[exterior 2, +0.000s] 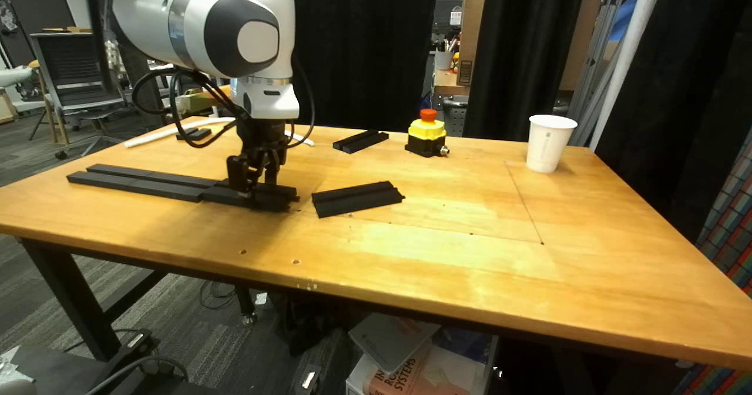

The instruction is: Connect the four black pieces closest to you together

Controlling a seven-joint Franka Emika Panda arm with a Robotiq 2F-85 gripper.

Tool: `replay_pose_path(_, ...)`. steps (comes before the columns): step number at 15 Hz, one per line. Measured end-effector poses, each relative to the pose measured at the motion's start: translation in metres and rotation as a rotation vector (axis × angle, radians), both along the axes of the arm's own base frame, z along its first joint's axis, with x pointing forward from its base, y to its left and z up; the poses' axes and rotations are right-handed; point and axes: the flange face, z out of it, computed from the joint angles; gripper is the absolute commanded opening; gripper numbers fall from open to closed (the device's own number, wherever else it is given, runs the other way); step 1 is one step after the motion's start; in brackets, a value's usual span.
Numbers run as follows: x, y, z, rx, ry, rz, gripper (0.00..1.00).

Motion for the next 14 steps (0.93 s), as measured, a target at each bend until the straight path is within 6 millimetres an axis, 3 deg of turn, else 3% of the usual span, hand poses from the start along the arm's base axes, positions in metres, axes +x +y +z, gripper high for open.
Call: replay_pose_path(14,-0.014,0.003,0.005,-0.022,0.007,-0.036,0.46)
